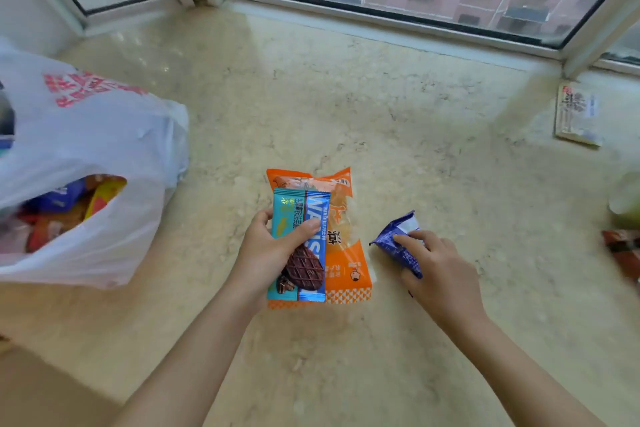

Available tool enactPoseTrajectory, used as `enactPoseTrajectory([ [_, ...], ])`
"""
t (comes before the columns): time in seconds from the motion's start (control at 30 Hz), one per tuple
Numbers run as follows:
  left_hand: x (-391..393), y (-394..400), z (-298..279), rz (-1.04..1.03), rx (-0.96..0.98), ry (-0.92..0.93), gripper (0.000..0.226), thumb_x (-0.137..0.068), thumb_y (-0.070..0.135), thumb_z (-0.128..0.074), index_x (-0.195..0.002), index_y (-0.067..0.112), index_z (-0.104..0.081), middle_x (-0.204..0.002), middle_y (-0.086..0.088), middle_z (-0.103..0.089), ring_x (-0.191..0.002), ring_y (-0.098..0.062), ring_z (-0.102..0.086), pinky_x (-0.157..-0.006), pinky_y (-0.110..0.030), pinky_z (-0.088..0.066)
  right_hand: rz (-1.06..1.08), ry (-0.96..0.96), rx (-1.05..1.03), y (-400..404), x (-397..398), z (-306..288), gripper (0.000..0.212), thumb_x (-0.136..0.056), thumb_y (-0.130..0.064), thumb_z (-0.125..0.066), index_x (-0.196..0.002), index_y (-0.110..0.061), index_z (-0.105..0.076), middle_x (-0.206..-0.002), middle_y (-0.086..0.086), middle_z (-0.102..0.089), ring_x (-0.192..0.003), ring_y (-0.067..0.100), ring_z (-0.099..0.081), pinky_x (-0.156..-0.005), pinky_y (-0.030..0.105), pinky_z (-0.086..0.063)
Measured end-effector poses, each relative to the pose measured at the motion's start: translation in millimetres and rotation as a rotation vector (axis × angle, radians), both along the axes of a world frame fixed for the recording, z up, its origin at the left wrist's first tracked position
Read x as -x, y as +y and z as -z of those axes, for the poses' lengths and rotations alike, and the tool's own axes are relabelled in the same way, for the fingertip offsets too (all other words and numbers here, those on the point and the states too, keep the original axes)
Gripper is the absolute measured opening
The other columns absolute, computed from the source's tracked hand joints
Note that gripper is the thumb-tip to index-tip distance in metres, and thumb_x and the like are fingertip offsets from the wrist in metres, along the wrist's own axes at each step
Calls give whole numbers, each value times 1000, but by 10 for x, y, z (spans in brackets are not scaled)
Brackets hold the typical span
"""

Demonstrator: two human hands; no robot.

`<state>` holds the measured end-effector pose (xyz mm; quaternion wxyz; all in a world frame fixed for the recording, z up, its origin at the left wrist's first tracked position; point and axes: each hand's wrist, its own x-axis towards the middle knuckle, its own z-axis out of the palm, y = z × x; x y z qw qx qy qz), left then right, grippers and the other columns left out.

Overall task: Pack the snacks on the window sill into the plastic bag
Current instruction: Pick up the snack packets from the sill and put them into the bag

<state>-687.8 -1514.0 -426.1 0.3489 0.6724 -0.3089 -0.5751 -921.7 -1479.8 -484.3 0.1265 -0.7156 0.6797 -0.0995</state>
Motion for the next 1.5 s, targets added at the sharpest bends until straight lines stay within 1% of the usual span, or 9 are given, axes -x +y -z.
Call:
enactPoseTrajectory([
  [0.13,-410,227,-261,-58,28,-2,56,-71,32,-82,-117,19,-53,-93,3,-75,-78,-14,-73,-66,-28,-56,-77,-32,66,119,-447,-172,56,-50,-1,-84,-100,-24,-72,-94,-1,-69,-71,27,-64,-38,23,-34],
  [0.3,-979,417,-620,-105,91,-38,61,-68,36,-83,-119,20,-55,-98,3,-75,-82,-15,-73,-78,-38,-58,-124,-130,184,157,-1030,-525,62,-49,4,-79,-104,-23,-72,-98,-4,-69,-76,26,-65,-38,25,-39],
  [0.5,-1852,651,-1121,-187,167,-66,63,-60,42,-82,-115,21,-59,-100,2,-74,-87,-16,-72,-81,-38,-57,-171,-239,385,67,-1924,-1114,55,-56,5,-76,-104,-21,-73,-100,-4,-70,-82,24,-65,-45,24,-42],
  [0.73,-3045,699,-1700,-310,204,-54,48,-72,30,-78,-114,17,-58,-95,-3,-75,-82,-20,-74,-66,-33,-59,-244,-328,528,-263,-3176,-1829,49,-62,-1,-73,-106,-24,-71,-102,-5,-69,-85,24,-64,-50,27,-44],
  [0.93,-3789,287,-1561,-311,152,-90,49,-72,35,-81,-112,19,-58,-98,-5,-75,-84,-24,-73,-83,-48,-57,-287,-442,414,-735,-4221,-2248,41,-76,-11,-63,-113,-29,-65,-115,-8,-63,-97,21,-59,-63,29,-42],
  [1.03,-3983,62,-1444,-291,165,-68,47,-76,34,-79,-115,23,-54,-102,-5,-73,-84,-22,-73,-83,-47,-57,-322,-475,325,-982,-4686,-2191,39,-81,-13,-61,-117,-29,-63,-120,-8,-61,-101,19,-57,-65,28,-37],
  [1.17,-4179,-125,-1300,-323,197,-63,64,-77,30,-79,-128,28,-42,-107,-1,-70,-83,-18,-73,-81,-46,-58,-294,-383,247,-1311,-5068,-1946,41,-82,-11,-60,-121,-26,-60,-119,-2,-61,-102,23,-57,-66,30,-39],
  [1.37,-4309,-162,-1119,-343,218,-109,71,-77,30,-79,-135,30,-38,-112,5,-68,-86,-11,-71,-75,-35,-60,-274,-65,200,-1444,-5080,-1536,52,-85,-3,-49,-131,-25,-53,-123,3,-59,-106,30,-55,-69,35,-45],
  [1.5,-4299,-153,-1101,-333,203,-61,80,-82,28,-74,-144,39,-25,-120,4,-63,-92,-13,-70,-72,-31,-59,-366,129,170,-1515,-4914,-1382,51,-85,-7,-51,-134,-23,-50,-140,6,-48,-124,33,-43,-91,42,-45],
])
